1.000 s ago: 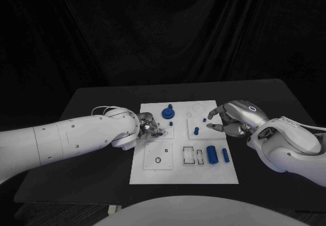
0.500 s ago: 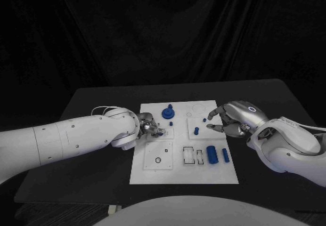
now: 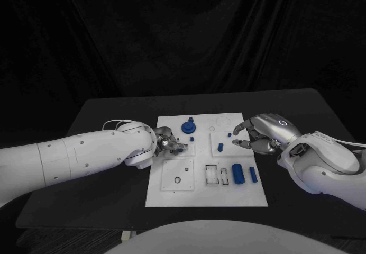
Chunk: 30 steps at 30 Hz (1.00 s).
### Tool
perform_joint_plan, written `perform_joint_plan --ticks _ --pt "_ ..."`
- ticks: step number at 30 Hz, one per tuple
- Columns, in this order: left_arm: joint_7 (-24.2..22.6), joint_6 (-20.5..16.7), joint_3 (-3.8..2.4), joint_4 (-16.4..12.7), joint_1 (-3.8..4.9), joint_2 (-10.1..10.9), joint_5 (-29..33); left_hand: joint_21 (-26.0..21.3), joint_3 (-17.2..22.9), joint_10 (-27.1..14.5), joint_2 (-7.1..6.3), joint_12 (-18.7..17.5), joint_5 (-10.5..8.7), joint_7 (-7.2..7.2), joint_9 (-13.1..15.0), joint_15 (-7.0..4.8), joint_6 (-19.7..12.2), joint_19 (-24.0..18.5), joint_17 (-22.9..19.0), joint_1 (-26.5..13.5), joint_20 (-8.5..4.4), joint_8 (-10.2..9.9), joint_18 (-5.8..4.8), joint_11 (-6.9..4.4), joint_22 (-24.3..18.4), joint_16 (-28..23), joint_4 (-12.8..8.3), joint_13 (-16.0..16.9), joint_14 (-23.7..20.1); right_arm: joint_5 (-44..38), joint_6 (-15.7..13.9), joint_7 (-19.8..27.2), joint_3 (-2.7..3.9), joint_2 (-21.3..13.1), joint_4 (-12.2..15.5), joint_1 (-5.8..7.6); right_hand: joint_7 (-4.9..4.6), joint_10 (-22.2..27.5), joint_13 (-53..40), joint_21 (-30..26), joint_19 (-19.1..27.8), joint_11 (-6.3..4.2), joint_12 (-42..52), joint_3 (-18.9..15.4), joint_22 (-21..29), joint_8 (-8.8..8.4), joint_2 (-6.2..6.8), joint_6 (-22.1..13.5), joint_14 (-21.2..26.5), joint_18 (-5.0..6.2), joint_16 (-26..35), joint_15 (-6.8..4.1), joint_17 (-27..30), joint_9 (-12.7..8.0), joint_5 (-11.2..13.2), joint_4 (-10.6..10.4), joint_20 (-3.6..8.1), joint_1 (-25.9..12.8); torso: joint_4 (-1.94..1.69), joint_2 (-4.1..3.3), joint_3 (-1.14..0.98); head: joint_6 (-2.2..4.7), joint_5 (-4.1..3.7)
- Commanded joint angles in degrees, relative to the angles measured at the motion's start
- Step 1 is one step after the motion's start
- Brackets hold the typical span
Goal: Assemble the parts on the task board
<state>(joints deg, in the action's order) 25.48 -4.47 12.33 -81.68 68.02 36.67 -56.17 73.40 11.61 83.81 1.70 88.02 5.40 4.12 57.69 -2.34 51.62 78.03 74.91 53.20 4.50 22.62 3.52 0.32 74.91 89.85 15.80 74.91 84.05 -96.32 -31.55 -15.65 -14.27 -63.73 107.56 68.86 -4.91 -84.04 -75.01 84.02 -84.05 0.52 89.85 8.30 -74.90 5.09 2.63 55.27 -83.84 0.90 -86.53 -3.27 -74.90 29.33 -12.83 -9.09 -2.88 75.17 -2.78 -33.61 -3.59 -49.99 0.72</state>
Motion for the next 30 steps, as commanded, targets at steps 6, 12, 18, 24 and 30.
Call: perform_joint_plan --ticks 6,12,18,24,30 --pt "-2.56 0.31 0.02 0.03 -0.19 -0.27 0.37 -0.22 -1.31 3.21 1.80 -0.21 3.00 -0.31 2.62 0.24 -0.11 -0.42 15.09 1.22 -0.11 2.27 0.74 -0.05 9.47 0.15 0.37 12.38 5.95 -0.18 -0.07 -0.70 0.03 -0.12 0.02 -0.15 -0.18 -5.96 -14.99 -0.37 -3.06 -0.41 0.15 0.38 -12.89 -0.14 -0.09 0.44 -4.51 0.77 0.25 -0.37 -6.35 -0.12 -0.33 0.00 0.17 0.65 -0.02 -0.07 0.00 -0.01 -0.13" --pt "-2.28 0.27 0.02 0.06 -0.19 -0.31 0.37 -0.09 -1.98 3.32 2.28 -0.11 5.22 -0.54 5.48 0.11 -0.81 -0.34 15.09 2.49 -0.24 4.33 0.71 -0.21 9.51 0.15 0.25 12.49 5.95 -0.18 -0.03 -0.76 0.03 -0.16 0.02 -0.16 -0.20 -5.96 -14.99 -0.38 -3.06 -0.42 0.15 0.43 -12.89 -0.19 -0.21 0.43 -4.50 0.77 0.27 -0.38 -6.29 -0.16 -0.43 -0.07 0.18 0.63 0.01 -0.06 0.01 -0.01 -0.16" --pt "-0.60 0.03 0.02 -0.43 -0.19 0.17 0.37 0.63 -2.47 3.72 2.49 0.17 6.31 -0.86 8.00 -0.12 -1.06 0.22 15.09 3.42 -0.45 6.21 0.56 -0.49 9.73 0.15 0.13 12.83 5.95 -0.18 -0.10 -0.72 0.03 -0.23 0.03 -0.16 -0.21 -5.96 -14.99 -0.38 -3.06 -0.40 0.15 0.44 -12.89 -0.23 -0.32 0.45 -4.50 0.77 0.28 -0.37 -6.28 -0.19 -0.52 -0.18 0.19 0.54 0.02 -0.06 0.08 -0.01 -0.06" --pt "1.06 -0.98 0.00 -1.58 -0.17 1.50 0.37 3.40 -3.43 5.84 2.03 1.71 7.06 -2.11 13.11 -1.33 -0.06 2.71 15.09 5.30 -1.51 10.23 -0.05 -1.73 10.55 0.15 -0.53 14.74 5.95 -0.18 -0.12 -0.70 0.03 -0.31 -0.03 -0.16 -0.23 -5.96 -14.99 -0.43 -3.04 -0.37 0.15 0.39 -12.87 -0.26 -0.34 0.47 -4.50 0.78 0.29 -0.36 -6.25 -0.23 -0.55 -0.32 0.19 0.38 0.07 0.01 0.07 -0.01 0.34" --pt "1.98 -1.52 -0.02 -2.79 0.17 2.89 0.37 3.89 -4.65 6.19 1.60 1.98 6.40 -2.43 14.16 -1.72 0.34 3.27 15.09 4.45 -1.94 10.77 -0.18 -2.09 10.69 0.15 0.44 15.09 5.95 -0.18 -0.19 -0.70 0.03 -0.26 -0.13 -0.16 -0.25 -5.96 -14.99 -0.43 -3.05 -0.36 0.15 0.27 -12.87 -0.32 -0.30 0.52 -4.49 0.78 0.30 -0.34 -6.22 -0.28 -0.55 -0.53 0.19 0.11 0.10 0.00 0.04 -0.01 0.80"
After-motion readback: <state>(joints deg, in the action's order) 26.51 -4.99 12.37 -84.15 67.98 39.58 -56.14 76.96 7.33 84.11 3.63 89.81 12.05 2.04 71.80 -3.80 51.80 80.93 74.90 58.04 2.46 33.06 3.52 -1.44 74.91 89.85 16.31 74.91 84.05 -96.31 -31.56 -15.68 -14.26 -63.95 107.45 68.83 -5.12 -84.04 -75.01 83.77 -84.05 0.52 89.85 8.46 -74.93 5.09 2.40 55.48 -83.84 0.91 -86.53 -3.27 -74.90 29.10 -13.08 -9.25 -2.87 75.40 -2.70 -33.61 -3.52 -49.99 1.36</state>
